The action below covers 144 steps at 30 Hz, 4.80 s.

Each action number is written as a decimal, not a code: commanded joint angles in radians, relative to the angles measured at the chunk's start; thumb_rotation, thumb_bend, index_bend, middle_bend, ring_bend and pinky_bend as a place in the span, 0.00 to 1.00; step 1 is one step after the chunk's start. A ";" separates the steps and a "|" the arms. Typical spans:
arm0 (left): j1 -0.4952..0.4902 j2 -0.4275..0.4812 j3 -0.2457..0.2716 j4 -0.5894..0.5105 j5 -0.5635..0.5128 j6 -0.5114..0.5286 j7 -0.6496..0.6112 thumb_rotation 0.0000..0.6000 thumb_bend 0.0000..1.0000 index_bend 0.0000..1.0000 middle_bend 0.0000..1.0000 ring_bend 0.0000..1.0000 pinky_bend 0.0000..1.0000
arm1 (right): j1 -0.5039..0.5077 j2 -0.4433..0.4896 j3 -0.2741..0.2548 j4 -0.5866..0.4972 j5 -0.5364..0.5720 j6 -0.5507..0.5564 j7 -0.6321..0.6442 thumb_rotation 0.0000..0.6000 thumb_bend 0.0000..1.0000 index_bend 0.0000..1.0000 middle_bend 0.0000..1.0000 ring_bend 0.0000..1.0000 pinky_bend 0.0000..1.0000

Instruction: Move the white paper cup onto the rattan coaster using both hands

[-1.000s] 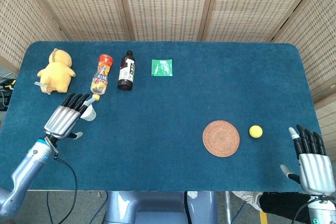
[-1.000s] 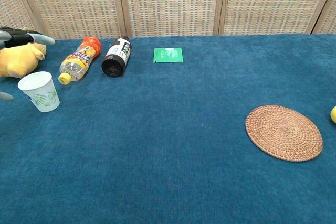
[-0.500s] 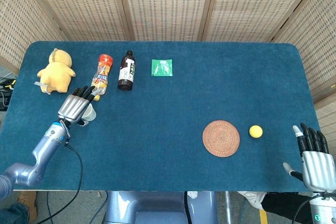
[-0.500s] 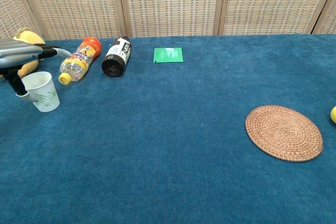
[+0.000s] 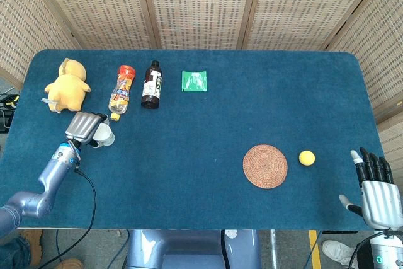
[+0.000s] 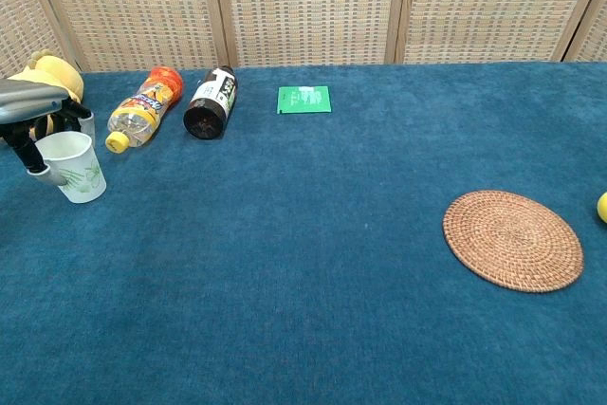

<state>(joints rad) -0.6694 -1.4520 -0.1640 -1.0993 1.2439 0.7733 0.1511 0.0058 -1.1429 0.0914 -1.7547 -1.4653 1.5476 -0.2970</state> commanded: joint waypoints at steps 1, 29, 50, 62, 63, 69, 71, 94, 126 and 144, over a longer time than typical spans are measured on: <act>0.004 0.023 0.003 -0.023 0.013 0.019 -0.021 1.00 0.11 0.51 0.51 0.48 0.47 | 0.000 0.001 -0.001 -0.001 -0.001 0.001 0.002 1.00 0.00 0.00 0.00 0.00 0.00; -0.291 -0.106 -0.039 -0.449 0.207 0.001 0.322 1.00 0.12 0.52 0.48 0.46 0.47 | 0.011 -0.002 0.024 0.026 0.083 -0.021 0.000 1.00 0.00 0.01 0.00 0.00 0.00; -0.376 -0.233 -0.001 -0.327 0.071 -0.065 0.464 1.00 0.00 0.07 0.11 0.14 0.32 | 0.010 0.009 0.034 0.038 0.119 -0.020 0.028 1.00 0.00 0.01 0.00 0.00 0.00; -0.279 -0.028 0.000 -0.540 0.042 0.089 0.401 1.00 0.00 0.00 0.00 0.00 0.06 | 0.012 0.007 0.019 0.029 0.094 -0.017 0.020 1.00 0.00 0.02 0.00 0.00 0.00; -0.269 -0.013 0.001 -0.550 0.043 0.100 0.387 1.00 0.00 0.00 0.00 0.00 0.02 | 0.012 0.006 0.019 0.029 0.093 -0.017 0.018 1.00 0.00 0.02 0.00 0.00 0.00; -0.124 0.218 0.006 -0.690 -0.008 0.220 0.240 1.00 0.00 0.00 0.00 0.00 0.00 | 0.017 -0.003 0.009 0.027 0.085 -0.025 -0.004 1.00 0.00 0.02 0.00 0.00 0.00; -0.084 0.269 0.015 -0.721 -0.005 0.262 0.219 1.00 0.00 0.00 0.00 0.00 0.00 | 0.019 -0.007 0.008 0.027 0.084 -0.026 -0.011 1.00 0.00 0.02 0.00 0.00 0.00; 0.341 0.358 0.148 -0.690 0.001 0.642 -0.025 1.00 0.00 0.00 0.00 0.00 0.00 | 0.335 0.078 0.037 -0.095 -0.087 -0.419 0.054 1.00 0.00 0.01 0.00 0.00 0.00; 0.340 0.400 0.119 -0.760 -0.001 0.511 0.066 1.00 0.00 0.00 0.00 0.00 0.00 | 0.932 -0.337 0.077 0.139 0.436 -0.917 -0.166 1.00 0.00 0.16 0.06 0.00 0.00; 0.348 0.401 0.110 -0.764 0.012 0.497 0.071 1.00 0.00 0.00 0.00 0.00 0.00 | 0.845 -0.305 0.101 0.134 0.236 -0.761 0.147 1.00 0.25 0.54 0.50 0.42 0.49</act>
<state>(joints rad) -0.3209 -1.0509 -0.0537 -1.8636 1.2564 1.2704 0.2220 0.8643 -1.4819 0.1853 -1.6003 -1.2229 0.7692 -0.1549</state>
